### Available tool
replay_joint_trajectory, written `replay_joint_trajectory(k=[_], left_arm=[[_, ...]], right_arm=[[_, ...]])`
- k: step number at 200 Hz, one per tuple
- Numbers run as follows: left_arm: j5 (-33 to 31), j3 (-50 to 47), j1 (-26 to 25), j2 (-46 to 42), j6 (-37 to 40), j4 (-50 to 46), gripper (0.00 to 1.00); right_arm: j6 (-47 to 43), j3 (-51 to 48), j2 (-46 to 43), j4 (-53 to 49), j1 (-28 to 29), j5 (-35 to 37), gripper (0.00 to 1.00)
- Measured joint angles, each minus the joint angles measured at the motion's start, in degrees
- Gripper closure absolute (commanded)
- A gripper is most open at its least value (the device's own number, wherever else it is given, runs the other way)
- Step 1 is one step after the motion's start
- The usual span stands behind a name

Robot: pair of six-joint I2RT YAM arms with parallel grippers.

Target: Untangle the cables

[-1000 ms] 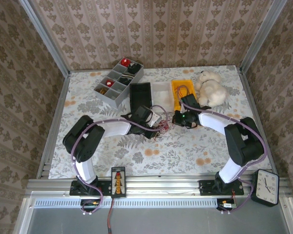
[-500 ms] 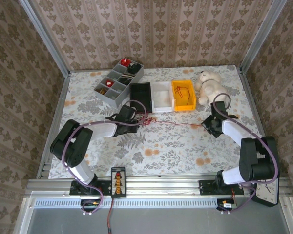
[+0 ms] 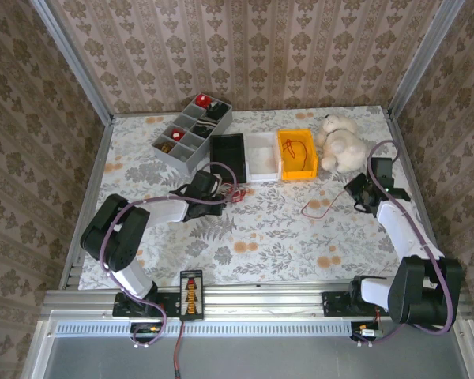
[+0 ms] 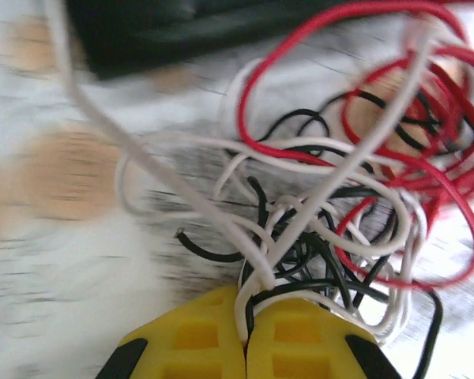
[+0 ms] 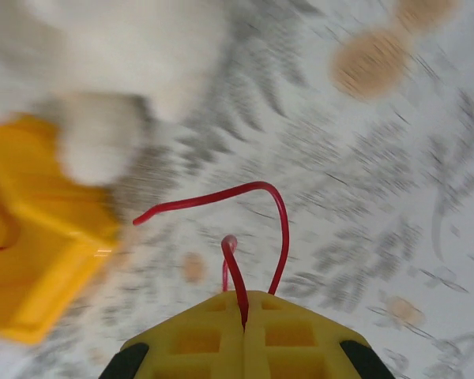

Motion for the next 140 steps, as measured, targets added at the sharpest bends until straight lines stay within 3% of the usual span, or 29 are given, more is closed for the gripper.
replay_joint_trajectory(k=[33, 71, 107, 140], left_arm=[[10.3, 0.9, -2.2, 1.6, 3.5, 0.7, 1.00], [14.0, 2.6, -2.1, 3.4, 4.6, 0.5, 1.00], [14.7, 3.7, -2.1, 4.0, 4.9, 0.0, 1.00], [14.8, 3.7, -2.1, 4.0, 4.9, -0.2, 1.00]], right_arm=[[-4.0, 10.7, -1.9, 1.3, 0.5, -3.3, 1.00], [-6.2, 20.9, -0.3, 2.6, 1.5, -3.9, 1.00], [-7.8, 28.6, 9.1, 4.8, 3.5, -3.8, 1.00], [-11.7, 34.7, 21.2, 5.5, 8.8, -1.2, 1.00]])
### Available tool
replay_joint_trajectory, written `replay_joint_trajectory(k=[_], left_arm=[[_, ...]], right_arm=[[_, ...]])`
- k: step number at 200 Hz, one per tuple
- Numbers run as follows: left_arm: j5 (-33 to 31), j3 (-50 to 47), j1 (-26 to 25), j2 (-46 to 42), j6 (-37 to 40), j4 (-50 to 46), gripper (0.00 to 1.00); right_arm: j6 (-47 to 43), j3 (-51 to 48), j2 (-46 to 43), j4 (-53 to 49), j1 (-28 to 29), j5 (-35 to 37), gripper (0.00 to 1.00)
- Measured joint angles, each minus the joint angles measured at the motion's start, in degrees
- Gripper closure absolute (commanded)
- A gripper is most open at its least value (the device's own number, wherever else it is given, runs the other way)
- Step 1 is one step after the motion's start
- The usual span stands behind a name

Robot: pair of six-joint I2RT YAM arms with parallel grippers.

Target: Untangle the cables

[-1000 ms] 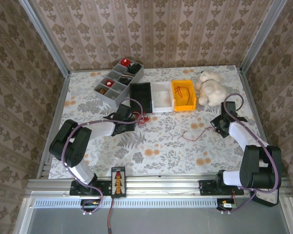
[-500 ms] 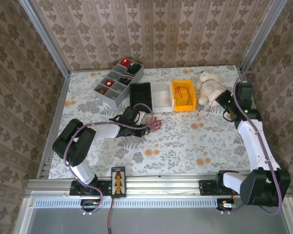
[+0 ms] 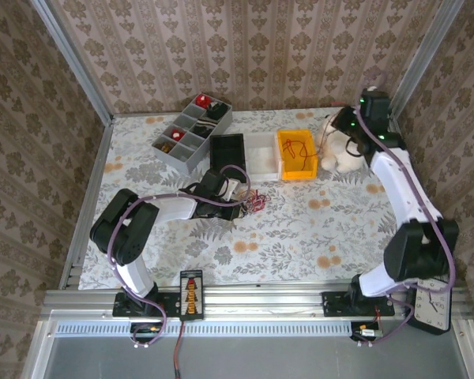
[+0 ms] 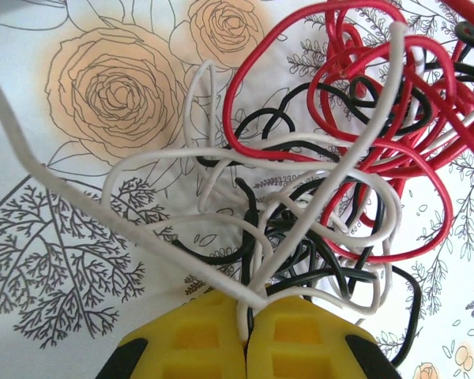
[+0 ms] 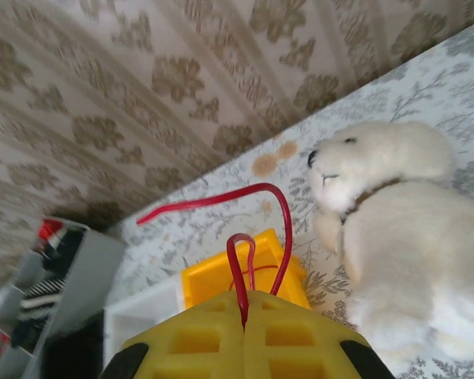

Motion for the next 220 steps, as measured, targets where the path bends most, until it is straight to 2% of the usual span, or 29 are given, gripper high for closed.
replay_joint_trajectory(k=[53, 81, 162, 220], left_arm=[[-0.1, 0.0, 0.0, 0.0, 0.0, -0.6, 1.00], [-0.2, 0.0, 0.0, 0.0, 0.2, -0.9, 1.00], [0.0, 1.0, 0.1, 0.9, 0.6, -1.8, 1.00], [0.2, 1.6, 0.1, 1.0, 0.9, -2.9, 1.00]], right_arm=[[-6.6, 6.2, 14.5, -3.0, 7.8, 6.6, 1.00], [-8.5, 8.4, 20.3, -5.7, 9.9, 6.9, 1.00], [-9.8, 19.0, 34.3, -17.6, 10.5, 3.3, 1.00], [-9.2, 23.6, 39.7, -20.5, 10.5, 2.0, 0.97]])
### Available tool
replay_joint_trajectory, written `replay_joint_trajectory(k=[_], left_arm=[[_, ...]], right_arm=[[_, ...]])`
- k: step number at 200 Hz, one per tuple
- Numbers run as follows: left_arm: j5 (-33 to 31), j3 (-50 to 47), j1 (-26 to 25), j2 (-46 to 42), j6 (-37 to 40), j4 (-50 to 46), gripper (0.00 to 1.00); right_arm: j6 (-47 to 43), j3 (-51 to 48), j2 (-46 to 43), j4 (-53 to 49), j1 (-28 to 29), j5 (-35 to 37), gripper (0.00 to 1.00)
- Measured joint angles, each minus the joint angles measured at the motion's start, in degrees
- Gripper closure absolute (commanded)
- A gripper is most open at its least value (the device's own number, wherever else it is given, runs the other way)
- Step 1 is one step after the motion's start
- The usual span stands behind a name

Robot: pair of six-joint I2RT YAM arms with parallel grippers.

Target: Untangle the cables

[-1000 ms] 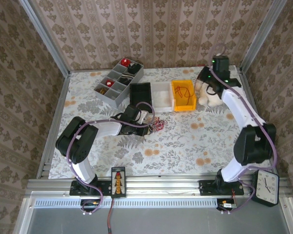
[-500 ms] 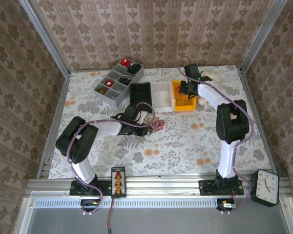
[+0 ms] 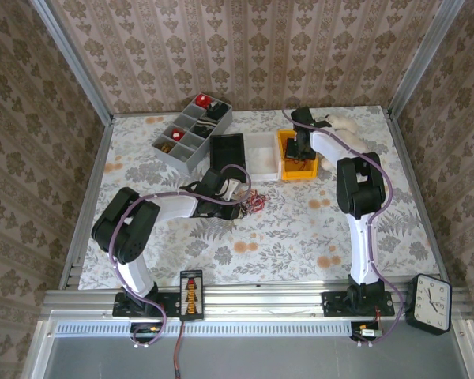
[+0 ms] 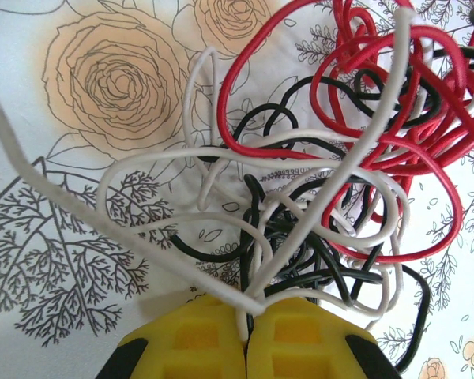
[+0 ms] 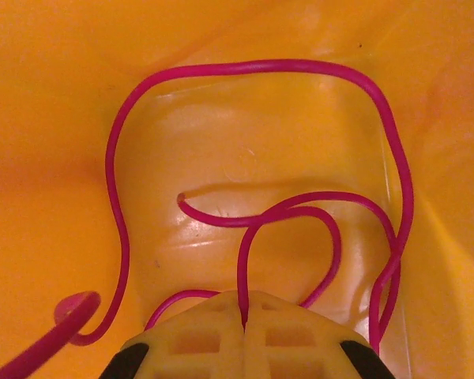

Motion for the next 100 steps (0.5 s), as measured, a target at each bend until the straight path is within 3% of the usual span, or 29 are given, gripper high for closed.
replay_joint_trajectory(k=[21, 100], left_arm=[[0.1, 0.1, 0.0, 0.0, 0.2, -0.2, 1.00], [0.2, 0.3, 0.0, 0.2, 0.2, -0.4, 1.00]], right_arm=[[0.3, 0.0, -0.3, -0.1, 0.0, 0.0, 0.91], [1.7, -3.6, -10.3, 1.6, -0.3, 2.3, 0.50]])
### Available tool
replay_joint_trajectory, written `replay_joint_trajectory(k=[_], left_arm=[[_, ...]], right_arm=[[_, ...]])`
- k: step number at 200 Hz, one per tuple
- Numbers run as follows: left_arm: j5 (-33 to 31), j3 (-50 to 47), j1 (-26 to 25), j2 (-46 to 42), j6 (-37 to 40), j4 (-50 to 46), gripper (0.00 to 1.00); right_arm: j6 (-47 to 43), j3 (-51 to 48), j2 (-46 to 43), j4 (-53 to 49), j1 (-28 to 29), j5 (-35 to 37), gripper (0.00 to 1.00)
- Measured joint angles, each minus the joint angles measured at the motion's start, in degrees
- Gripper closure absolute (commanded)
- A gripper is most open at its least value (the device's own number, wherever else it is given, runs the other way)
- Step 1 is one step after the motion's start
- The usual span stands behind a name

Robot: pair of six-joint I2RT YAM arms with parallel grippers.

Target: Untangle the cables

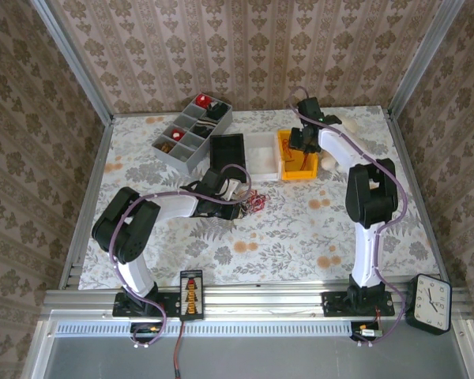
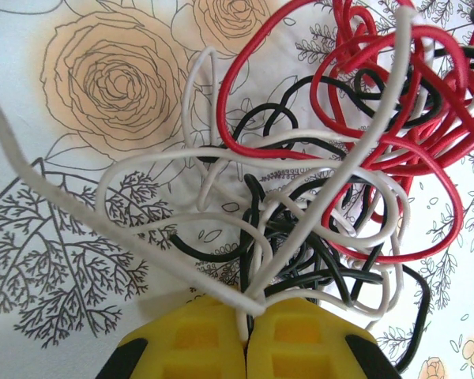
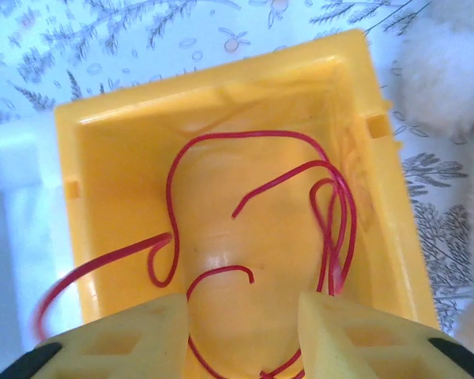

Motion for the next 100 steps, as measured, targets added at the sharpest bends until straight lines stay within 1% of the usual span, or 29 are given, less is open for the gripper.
replay_joint_trajectory(k=[21, 54, 79, 100], left_arm=[[0.2, 0.0, 0.1, 0.0, 0.0, 0.0, 1.00], [0.7, 0.0, 0.3, 0.0, 0.0, 0.0, 1.00], [1.0, 0.0, 0.3, 0.0, 0.4, 0.0, 1.00], [1.2, 0.0, 0.3, 0.0, 0.5, 0.0, 1.00]], right_arm=[[0.5, -2.8, -2.9, 1.4, -0.1, 0.5, 0.45], [0.6, -11.6, -9.0, 5.3, -0.1, 0.7, 0.47], [-0.3, -21.7, -17.6, 9.1, 0.7, 0.1, 0.47], [-1.8, -29.6, -25.2, 11.6, 3.3, -3.0, 0.47]])
